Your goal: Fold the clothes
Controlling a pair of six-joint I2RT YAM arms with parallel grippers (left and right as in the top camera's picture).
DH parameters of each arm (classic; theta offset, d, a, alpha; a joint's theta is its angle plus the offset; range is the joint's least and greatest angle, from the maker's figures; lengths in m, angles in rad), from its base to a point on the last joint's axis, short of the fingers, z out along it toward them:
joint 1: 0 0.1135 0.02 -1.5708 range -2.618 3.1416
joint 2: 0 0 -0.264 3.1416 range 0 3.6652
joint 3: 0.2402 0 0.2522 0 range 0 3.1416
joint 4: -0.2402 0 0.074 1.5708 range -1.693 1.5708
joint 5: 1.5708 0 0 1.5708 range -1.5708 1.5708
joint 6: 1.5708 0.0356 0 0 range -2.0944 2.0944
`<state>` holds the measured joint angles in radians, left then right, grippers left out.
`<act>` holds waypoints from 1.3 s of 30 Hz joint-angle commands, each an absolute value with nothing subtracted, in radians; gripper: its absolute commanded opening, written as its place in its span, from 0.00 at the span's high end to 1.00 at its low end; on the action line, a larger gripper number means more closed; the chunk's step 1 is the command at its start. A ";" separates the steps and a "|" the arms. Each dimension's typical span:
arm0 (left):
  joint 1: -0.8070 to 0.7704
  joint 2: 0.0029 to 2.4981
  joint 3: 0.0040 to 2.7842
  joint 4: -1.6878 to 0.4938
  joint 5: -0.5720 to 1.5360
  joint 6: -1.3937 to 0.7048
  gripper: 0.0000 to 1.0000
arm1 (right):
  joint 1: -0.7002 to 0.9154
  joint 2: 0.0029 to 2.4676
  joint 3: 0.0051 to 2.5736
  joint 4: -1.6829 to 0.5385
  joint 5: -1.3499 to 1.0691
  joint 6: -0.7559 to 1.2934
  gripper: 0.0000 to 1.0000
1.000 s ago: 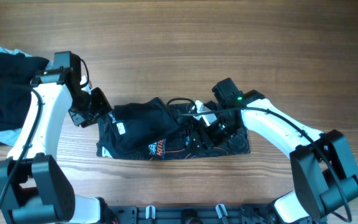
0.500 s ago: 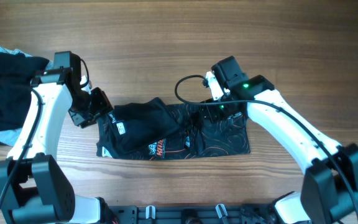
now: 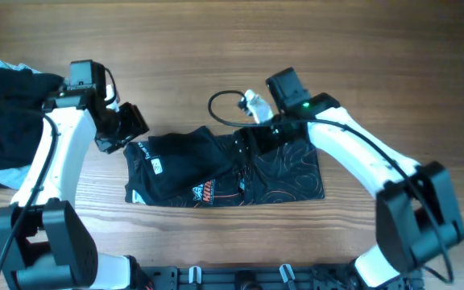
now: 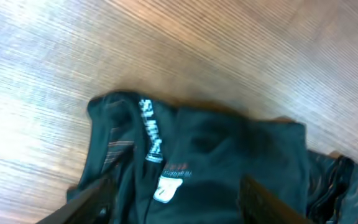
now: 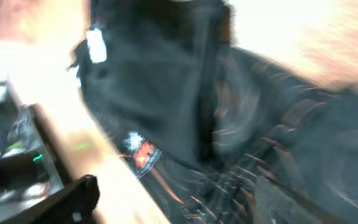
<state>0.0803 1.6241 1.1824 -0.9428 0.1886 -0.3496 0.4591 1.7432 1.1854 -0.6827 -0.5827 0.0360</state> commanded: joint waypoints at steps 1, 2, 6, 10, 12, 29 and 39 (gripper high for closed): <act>-0.004 1.696 1.182 -0.862 0.201 -0.345 0.37 | 0.443 1.609 1.232 -0.723 -0.327 0.123 0.11; -0.033 1.734 1.182 -0.827 0.216 -0.344 0.37 | 0.437 1.586 1.232 -0.747 -0.292 0.135 0.11; -0.145 1.822 1.182 -0.625 0.378 -0.322 0.38 | 0.433 1.580 1.231 -0.788 -0.259 0.157 0.10; -0.301 1.887 1.182 -0.463 0.308 -0.321 0.38 | 0.433 1.580 1.231 -0.805 -0.259 0.164 0.10; -0.347 1.930 1.182 -0.452 0.236 -0.322 0.38 | 0.433 1.580 1.231 -0.818 -0.259 0.164 0.10; -0.375 1.994 1.221 -0.606 0.040 -0.353 0.42 | 0.433 1.580 1.231 -0.836 -0.259 0.164 0.09; -0.377 1.790 1.262 -0.721 0.204 -0.381 0.96 | 0.433 1.580 1.231 -0.853 -0.258 0.164 0.09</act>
<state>-0.3687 1.9453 1.2430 -0.6502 0.1028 -0.3534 0.4347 1.5841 1.2201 -0.8524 -0.2779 0.1570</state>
